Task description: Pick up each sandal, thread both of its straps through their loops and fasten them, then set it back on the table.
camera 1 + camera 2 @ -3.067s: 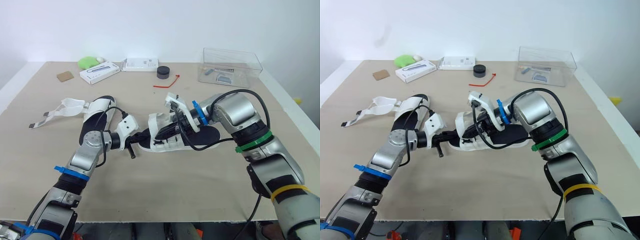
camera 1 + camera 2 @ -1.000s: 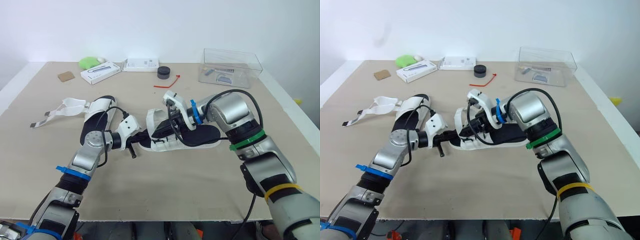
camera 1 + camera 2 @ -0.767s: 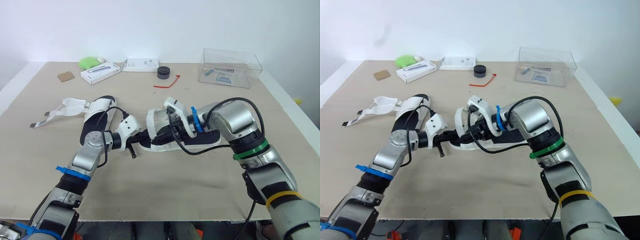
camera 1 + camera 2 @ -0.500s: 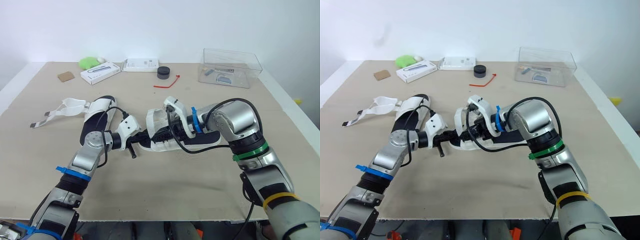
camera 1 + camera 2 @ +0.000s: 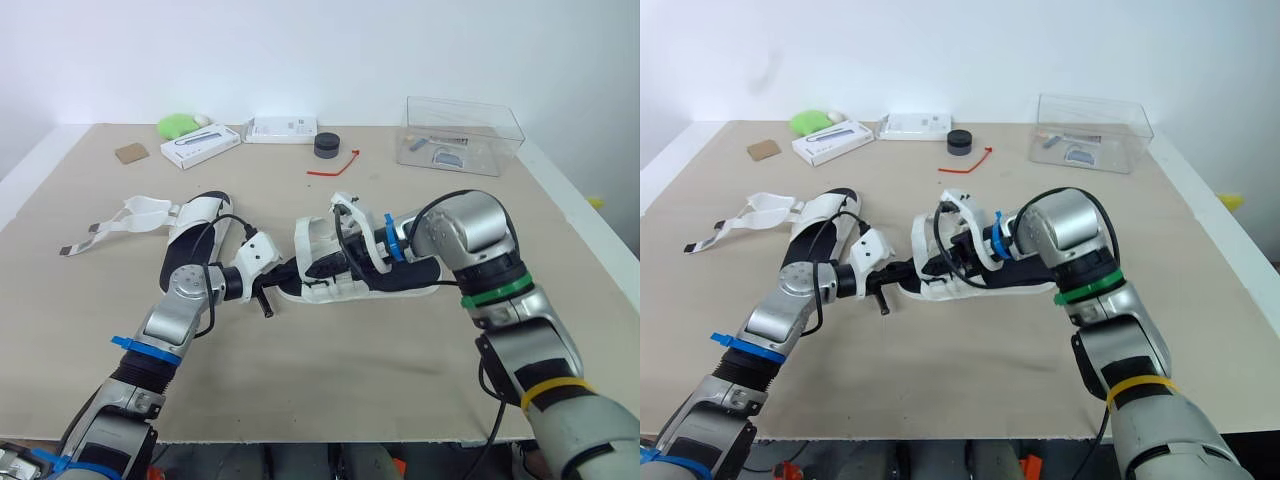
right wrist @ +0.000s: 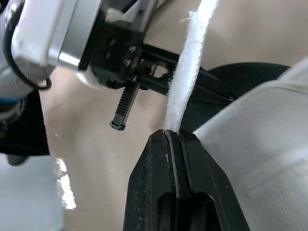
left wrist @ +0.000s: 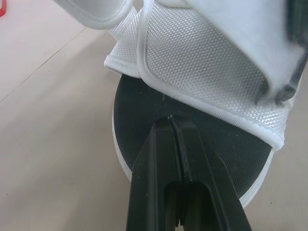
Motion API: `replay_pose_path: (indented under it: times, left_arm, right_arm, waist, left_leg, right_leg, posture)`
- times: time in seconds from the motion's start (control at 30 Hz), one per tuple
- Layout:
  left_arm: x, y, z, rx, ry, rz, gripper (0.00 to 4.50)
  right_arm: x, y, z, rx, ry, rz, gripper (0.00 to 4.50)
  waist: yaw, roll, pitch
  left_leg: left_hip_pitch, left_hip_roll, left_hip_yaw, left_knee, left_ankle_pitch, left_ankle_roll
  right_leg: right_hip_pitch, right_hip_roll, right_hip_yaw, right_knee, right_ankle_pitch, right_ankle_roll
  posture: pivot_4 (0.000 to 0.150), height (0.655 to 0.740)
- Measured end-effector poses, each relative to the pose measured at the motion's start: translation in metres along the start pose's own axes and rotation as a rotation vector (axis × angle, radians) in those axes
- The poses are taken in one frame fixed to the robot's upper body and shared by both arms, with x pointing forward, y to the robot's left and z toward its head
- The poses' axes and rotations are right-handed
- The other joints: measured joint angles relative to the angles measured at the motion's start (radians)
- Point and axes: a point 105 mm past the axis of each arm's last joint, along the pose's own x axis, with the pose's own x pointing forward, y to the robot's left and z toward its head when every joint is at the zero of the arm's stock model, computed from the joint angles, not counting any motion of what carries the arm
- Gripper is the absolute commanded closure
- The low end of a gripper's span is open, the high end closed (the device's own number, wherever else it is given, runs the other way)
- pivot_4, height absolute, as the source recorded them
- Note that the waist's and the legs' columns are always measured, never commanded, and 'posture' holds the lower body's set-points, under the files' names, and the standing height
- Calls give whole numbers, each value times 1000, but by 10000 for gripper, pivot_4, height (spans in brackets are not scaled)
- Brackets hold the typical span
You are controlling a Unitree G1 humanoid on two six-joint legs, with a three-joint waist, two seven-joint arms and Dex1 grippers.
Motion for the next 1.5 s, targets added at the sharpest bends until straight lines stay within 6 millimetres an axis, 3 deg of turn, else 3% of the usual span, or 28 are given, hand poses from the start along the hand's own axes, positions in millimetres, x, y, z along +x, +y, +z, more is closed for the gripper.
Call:
replay_pose_path:
  times: [0.23,0.77,1.2,1.5]
  left_arm:
    - [0,-2,0,1,-3,2,45000]
    - [-1,-4,0,1,-2,11,45000]
    - [0,-4,1,4,-2,11,45000]
    - [0,-4,1,5,-2,11,45000]
  right_arm:
    - [-8,3,1,149,16,52,44645]
    - [-5,-9,6,351,-23,64,44645]
    - [-9,-9,12,396,-48,78,44645]
    - [-8,-17,3,415,-36,44,44645]
  waist:
    - [0,0,0]
    - [0,0,0]
    - [0,0,0]
    - [0,0,0]
  left_leg:
    - [-1,0,0,-1,0,1]
    - [-1,-1,0,-2,-1,1]
    - [-1,-1,0,-2,-1,1]
    - [-1,-1,0,-2,-1,1]
  right_leg:
    - [0,-1,0,-1,0,0]
    - [0,-1,0,-1,0,0]
    - [0,-1,1,-2,0,1]
    - [0,-1,1,-2,0,1]
  posture:
    - [1500,7400]
    - [1500,7400]
    - [1500,7400]
    - [1500,7400]
